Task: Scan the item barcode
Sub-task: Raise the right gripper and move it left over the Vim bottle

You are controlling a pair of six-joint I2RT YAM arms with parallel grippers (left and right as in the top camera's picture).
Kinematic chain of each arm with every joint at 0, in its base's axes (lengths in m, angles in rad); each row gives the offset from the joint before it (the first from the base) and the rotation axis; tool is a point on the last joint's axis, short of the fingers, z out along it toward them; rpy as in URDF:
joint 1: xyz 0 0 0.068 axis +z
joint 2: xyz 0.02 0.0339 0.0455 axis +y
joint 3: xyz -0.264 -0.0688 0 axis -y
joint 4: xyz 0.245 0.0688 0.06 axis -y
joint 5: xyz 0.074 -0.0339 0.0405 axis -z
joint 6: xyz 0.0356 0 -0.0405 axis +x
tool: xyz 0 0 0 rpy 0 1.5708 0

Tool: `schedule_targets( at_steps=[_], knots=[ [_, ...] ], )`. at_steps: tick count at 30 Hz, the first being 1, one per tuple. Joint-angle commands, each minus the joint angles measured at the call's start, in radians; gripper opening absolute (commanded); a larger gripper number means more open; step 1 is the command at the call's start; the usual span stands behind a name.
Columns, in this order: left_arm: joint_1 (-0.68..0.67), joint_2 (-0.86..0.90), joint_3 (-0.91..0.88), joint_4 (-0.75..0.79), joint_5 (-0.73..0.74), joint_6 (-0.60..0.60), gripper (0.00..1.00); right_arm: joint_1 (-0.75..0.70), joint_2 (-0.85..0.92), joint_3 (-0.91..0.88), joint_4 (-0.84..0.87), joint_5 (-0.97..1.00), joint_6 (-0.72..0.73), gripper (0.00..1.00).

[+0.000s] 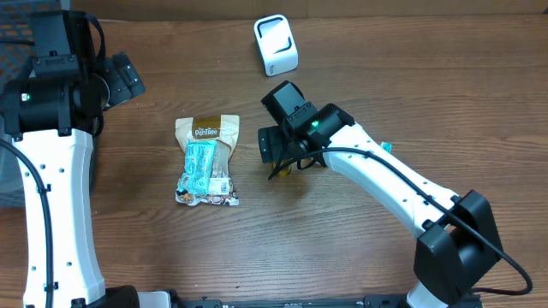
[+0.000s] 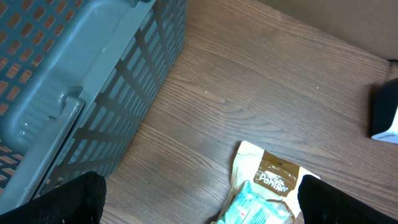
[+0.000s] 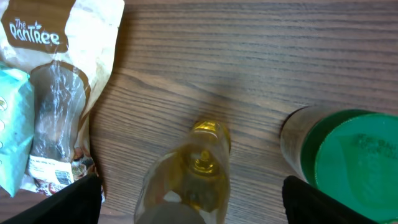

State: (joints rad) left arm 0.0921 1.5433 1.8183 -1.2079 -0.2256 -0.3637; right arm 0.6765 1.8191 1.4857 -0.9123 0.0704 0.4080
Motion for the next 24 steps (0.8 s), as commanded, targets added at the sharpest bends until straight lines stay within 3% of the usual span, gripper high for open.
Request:
schedule_targets(
  at_steps=[1,20,24],
  knots=[
    [0.001,0.001,0.001,0.002,-0.017,-0.003,1.00,0.005,-0.007,0.006,-0.015,0.014,0.012,0.83],
    [0.001,0.001,0.001,0.002,-0.017,-0.003,1.00,0.005,0.039,0.006,-0.013,-0.034,0.015,0.82],
    [0.001,0.001,0.001,0.002,-0.017,-0.003,1.00,0.005,0.039,0.006,-0.010,-0.034,0.015,0.76]
  ],
)
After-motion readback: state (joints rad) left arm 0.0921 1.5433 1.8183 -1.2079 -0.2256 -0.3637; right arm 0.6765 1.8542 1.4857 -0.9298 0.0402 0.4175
